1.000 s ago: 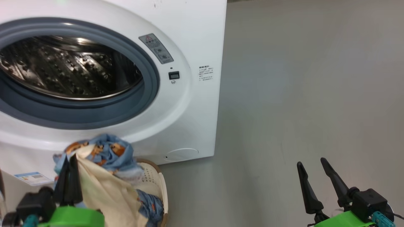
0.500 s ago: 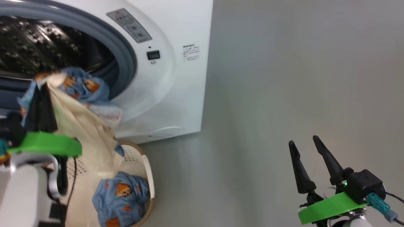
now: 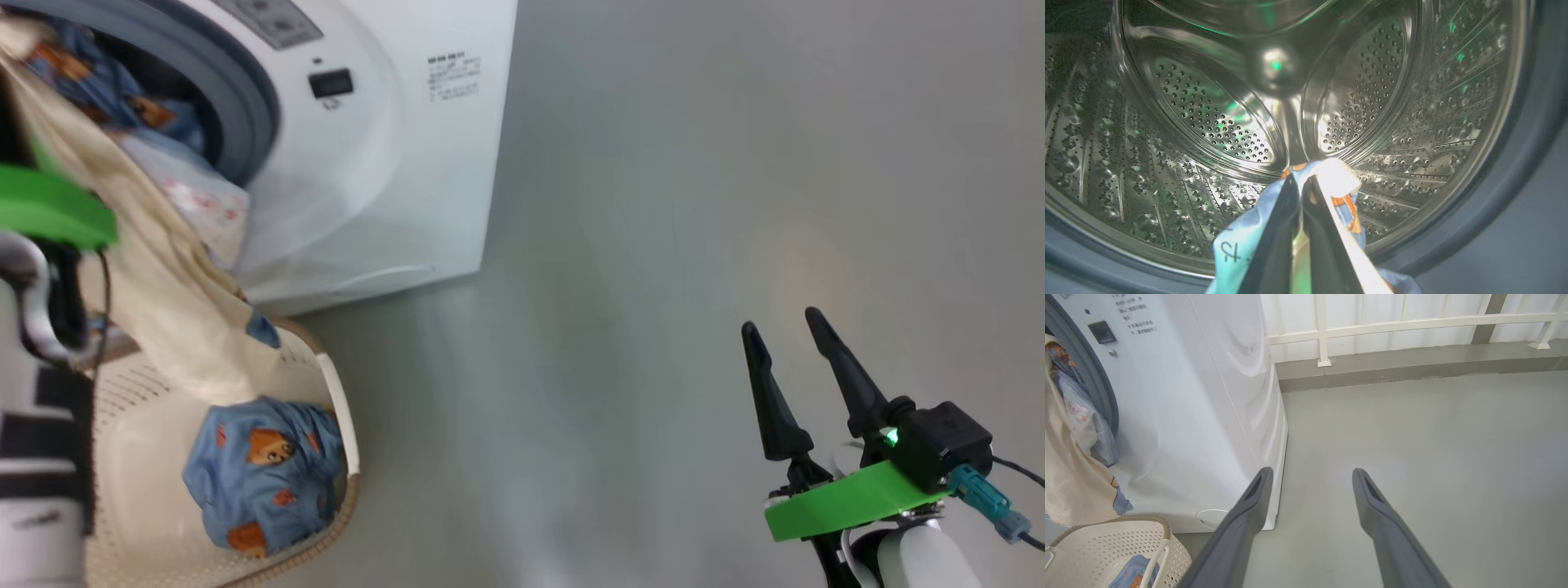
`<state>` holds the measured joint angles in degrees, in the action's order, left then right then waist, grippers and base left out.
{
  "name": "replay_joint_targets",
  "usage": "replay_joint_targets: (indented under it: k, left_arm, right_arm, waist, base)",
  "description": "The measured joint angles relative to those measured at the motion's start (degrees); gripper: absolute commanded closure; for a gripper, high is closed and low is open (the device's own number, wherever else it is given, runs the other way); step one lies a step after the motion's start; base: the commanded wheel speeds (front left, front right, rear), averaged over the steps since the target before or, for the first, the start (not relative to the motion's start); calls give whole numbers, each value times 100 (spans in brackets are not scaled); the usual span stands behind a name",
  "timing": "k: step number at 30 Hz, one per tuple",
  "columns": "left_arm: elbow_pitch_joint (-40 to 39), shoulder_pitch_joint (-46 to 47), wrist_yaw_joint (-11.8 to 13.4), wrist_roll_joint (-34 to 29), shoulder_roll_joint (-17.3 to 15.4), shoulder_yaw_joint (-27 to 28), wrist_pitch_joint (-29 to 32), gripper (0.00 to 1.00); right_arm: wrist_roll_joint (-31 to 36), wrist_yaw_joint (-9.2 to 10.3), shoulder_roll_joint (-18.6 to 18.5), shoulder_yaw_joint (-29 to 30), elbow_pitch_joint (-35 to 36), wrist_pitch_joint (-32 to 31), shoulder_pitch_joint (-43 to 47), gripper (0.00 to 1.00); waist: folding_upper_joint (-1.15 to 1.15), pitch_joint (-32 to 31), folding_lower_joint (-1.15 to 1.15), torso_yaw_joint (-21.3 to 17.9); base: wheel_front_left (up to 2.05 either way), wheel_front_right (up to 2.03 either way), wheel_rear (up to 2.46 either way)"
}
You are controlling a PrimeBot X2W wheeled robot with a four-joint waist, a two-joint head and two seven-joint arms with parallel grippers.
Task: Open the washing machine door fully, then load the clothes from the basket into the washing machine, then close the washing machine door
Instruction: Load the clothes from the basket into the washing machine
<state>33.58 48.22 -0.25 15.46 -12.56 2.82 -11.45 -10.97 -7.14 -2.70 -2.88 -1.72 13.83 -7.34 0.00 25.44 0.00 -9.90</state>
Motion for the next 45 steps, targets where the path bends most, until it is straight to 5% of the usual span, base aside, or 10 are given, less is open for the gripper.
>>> replay_joint_targets:
  k: [16,26,41,43,44,45]
  left_arm:
    - [1083,1473,-36,-40,-367,-157,270,100]
    - [1368,2303,87,-320,-420,-383,-152,100]
    - [197,2769,352,-825,-697,-383,-325,100]
    - [308,2660,342,-787,-633,-320,-325,51]
    - [377,2582,321,-786,-603,-333,-326,0]
    - [503,2532,281,-765,-556,-331,-326,0]
  right_arm:
    - [-196,0,-1,-30,14,48,-366,0]
    - [-344,0,-1,-116,56,49,-542,0]
    - [-436,0,-2,-215,26,67,-628,0]
    - [-436,0,-1,-220,-9,69,-629,0]
    - [-436,0,-2,-221,-20,70,-629,0]
    - [-436,0,-3,-229,-29,74,-630,0]
  waist:
    - [0,1061,0,-58]
    - [0,1608,0,-37]
    - [0,1821,0,-192]
    - [0,1793,0,-192]
    - [0,1771,0,-186]
    - [0,1749,0,-176]
  base:
    - [0,0,0]
    - [0,0,0]
    - [0,0,0]
    - [0,0,0]
    - [0,0,0]
    - [0,0,0]
